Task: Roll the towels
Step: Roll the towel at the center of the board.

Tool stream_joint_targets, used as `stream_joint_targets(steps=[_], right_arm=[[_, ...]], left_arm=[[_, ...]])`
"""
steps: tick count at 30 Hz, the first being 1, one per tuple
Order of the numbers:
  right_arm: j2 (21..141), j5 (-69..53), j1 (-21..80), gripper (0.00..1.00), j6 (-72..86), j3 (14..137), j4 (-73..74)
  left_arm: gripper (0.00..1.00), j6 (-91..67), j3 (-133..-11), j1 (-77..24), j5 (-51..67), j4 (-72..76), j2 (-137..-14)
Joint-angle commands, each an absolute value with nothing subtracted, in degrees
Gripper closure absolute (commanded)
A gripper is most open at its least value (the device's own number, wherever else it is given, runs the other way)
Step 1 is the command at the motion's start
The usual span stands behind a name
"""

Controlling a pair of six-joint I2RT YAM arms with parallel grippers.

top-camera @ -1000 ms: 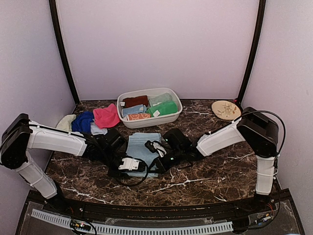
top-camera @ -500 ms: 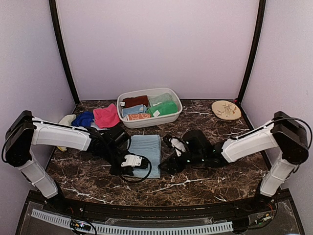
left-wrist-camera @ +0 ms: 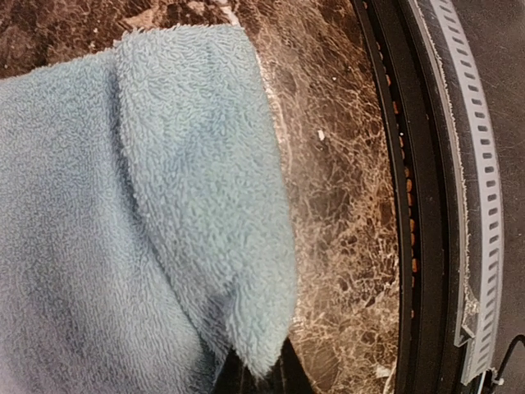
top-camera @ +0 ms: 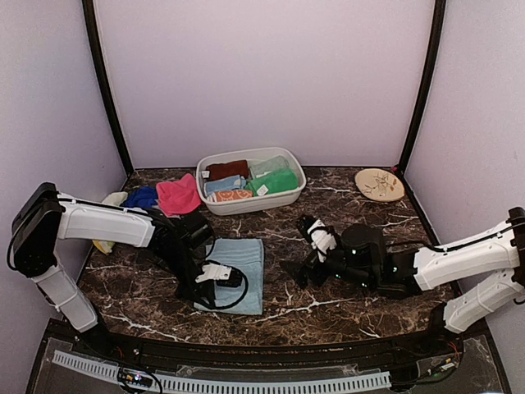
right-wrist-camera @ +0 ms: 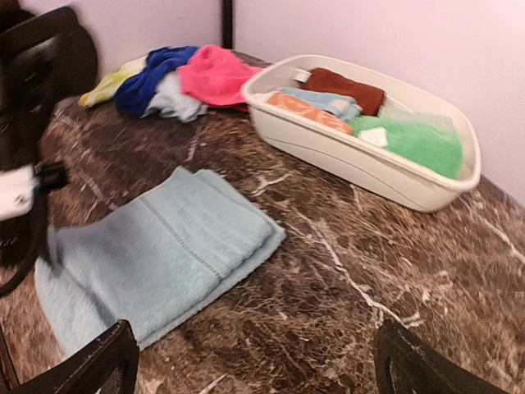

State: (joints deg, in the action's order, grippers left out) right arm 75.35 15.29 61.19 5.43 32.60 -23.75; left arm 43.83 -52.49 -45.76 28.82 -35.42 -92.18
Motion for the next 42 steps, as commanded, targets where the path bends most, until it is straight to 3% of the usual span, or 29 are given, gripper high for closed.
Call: stream_joint_targets(steps=[1, 6, 16, 30, 34, 35, 40, 42], right_arm=[[73.6, 16.4, 72.2, 0.0, -14.4, 28.2, -25.4], [79.5, 20.9, 82.6, 0.13, -28.7, 30.6, -23.4], [99.6, 18.2, 83.6, 0.28, -43.3, 40.5, -31.1], [113.7, 13.9, 78.9, 0.42, -44.4, 49.0, -37.5], [115.0, 12.6, 78.1, 0.53, -42.8, 49.9, -35.1], [115.0, 12.1, 77.8, 0.55, -41.3, 50.5, -33.6], [114.7, 8.6, 75.9, 0.73, -35.4, 53.6, -25.1], [114.0, 6.6, 74.9, 0.79, -31.9, 54.7, -22.2]], left_arm=[[1.0, 42.3, -54.9, -44.0, 34.6, -39.8, -95.3], [1.0, 41.9, -58.6, -40.7, 39.3, -43.1, -100.7], [1.0, 40.9, -60.8, -39.1, 40.9, -43.9, -106.0], [1.0, 41.7, -61.8, -38.6, 40.4, -44.6, -107.8], [1.0, 42.2, -62.0, -38.1, 40.5, -44.5, -107.8], [0.99, 42.5, -62.2, -37.8, 40.6, -44.7, -107.7], [0.55, 43.0, -62.2, -32.5, 45.8, -44.7, -103.0], [0.47, 43.3, -59.8, -29.6, 46.5, -43.6, -99.0]])
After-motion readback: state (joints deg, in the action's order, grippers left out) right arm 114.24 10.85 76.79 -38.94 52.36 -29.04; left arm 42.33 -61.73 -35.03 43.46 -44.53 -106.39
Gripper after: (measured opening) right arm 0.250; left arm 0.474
